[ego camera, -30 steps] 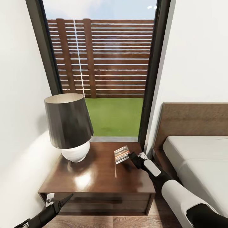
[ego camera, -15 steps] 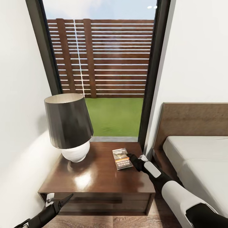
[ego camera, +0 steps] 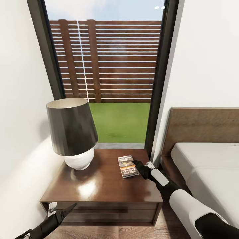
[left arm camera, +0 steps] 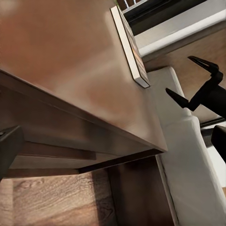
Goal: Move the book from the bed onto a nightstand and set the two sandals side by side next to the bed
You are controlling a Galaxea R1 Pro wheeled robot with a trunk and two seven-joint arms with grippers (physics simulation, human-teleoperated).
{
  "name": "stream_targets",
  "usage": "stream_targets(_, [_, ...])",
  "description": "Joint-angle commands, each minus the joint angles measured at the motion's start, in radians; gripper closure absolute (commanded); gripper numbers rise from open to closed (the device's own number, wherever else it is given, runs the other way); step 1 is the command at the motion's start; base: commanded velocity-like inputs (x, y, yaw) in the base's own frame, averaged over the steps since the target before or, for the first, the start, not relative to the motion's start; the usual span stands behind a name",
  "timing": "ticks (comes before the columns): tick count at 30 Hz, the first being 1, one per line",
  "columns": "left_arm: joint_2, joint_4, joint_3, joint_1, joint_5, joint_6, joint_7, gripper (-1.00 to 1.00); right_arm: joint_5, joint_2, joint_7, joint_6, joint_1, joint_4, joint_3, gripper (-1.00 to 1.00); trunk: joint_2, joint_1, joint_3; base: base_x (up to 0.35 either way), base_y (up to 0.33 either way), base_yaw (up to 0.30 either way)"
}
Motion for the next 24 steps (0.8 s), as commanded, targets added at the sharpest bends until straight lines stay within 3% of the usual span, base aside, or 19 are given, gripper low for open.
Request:
stream_targets(1, [0.000,0.000,0.008,0.000,-0.006,0.009,-0.004,-1.00,-0.008,-0.001,-0.008,0.000,-0.001,-0.002,0.005,-1.00,0.000,0.000,-0.001,0.000,0.000,0.000])
stream_targets(10, [0.001,0.000,0.008,0.000,-0.006,0.009,-0.006,-1.00,-0.008,-0.001,-0.009,0.000,-0.001,-0.002,0.005,-1.00,0.000,0.000,-0.001,-0.051,0.000,0.000])
stream_targets(24, [0.002,0.000,0.008,0.000,-0.009,0.009,-0.035,-1.00,-0.008,-0.001,-0.007,-0.001,-0.001,-0.001,0.006,-1.00,0.000,0.000,-0.001,-0.275,0.010,0.000])
